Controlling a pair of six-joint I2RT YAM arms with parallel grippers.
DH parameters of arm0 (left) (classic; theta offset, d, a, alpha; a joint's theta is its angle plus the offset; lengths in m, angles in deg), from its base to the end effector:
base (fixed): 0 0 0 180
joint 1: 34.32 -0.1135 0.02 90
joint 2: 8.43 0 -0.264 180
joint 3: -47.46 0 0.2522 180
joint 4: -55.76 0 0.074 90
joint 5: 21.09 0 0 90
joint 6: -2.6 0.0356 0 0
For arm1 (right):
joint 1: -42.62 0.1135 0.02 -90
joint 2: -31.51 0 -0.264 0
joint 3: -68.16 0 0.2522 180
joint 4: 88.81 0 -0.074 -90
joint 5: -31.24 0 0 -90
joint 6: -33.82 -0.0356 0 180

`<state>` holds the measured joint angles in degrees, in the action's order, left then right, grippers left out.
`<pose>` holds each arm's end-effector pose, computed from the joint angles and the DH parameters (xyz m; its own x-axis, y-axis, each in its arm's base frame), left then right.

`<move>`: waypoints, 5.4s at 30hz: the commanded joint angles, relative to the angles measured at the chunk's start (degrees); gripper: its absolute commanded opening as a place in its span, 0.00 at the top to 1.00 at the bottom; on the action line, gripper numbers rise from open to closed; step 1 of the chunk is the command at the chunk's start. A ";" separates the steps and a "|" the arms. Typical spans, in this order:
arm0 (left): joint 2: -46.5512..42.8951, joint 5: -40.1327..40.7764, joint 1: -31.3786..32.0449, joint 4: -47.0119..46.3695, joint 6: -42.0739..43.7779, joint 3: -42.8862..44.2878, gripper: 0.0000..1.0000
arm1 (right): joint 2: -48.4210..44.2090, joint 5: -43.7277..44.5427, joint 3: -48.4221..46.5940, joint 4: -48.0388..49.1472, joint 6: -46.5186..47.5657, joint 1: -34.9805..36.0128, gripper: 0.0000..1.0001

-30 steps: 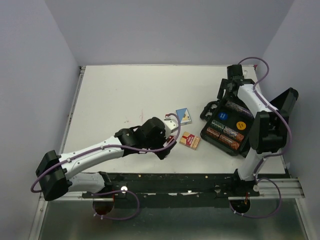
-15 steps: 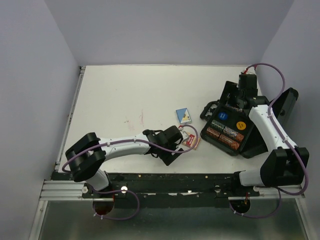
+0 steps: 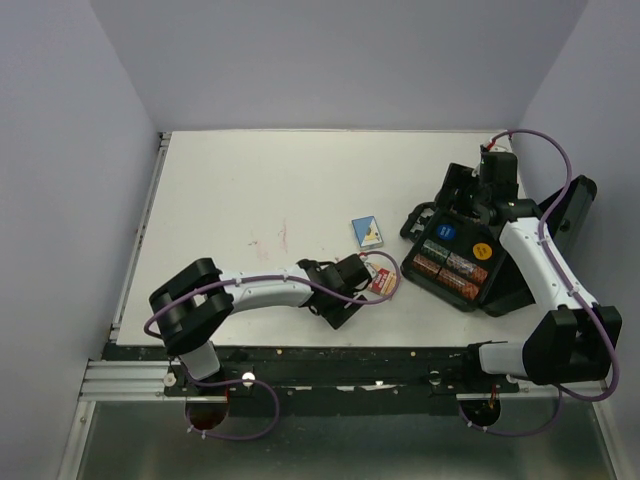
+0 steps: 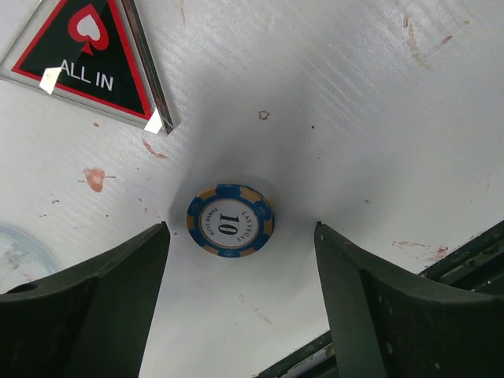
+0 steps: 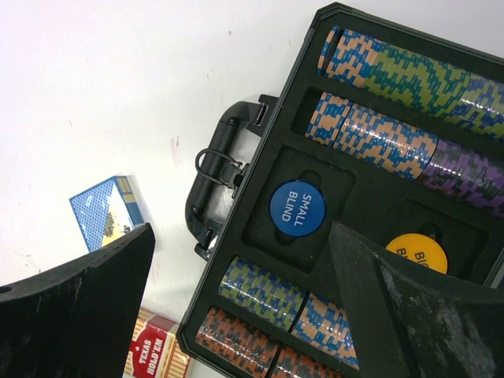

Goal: Pack up texas hold em set

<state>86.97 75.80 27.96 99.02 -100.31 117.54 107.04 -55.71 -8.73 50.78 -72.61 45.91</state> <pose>0.1493 -0.2749 0.1667 -0.6139 0.6914 -0.3809 0.7400 0.6720 0.0273 0.2909 0.0148 0.3061 -0.6078 0.2480 -0.7544 0.1625 0.9687 0.1875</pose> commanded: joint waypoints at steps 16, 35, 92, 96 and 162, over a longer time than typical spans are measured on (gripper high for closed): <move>3.31 -0.48 -1.28 1.88 -2.12 1.17 0.37 | -0.73 0.64 0.73 0.46 1.13 -0.30 0.00; 5.24 -6.54 -3.75 1.27 -3.27 0.29 0.62 | -1.61 -10.42 1.78 0.64 -0.09 -0.30 0.00; -12.60 -8.83 -4.45 -4.97 -2.03 -3.14 0.67 | 15.35 -47.78 35.27 53.72 -39.82 30.64 0.43; -12.95 -8.92 -4.45 -5.24 -1.95 -3.23 0.67 | 15.88 -48.57 36.24 55.91 -41.14 31.25 0.44; -34.49 -9.88 -11.75 -5.06 -2.21 -4.46 0.01 | 16.66 13.91 -6.38 3.19 -12.14 -0.74 0.99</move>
<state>53.51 67.65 16.12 93.42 -102.34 112.84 121.68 -48.15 -10.85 55.10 -86.16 45.60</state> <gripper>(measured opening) 0.987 0.033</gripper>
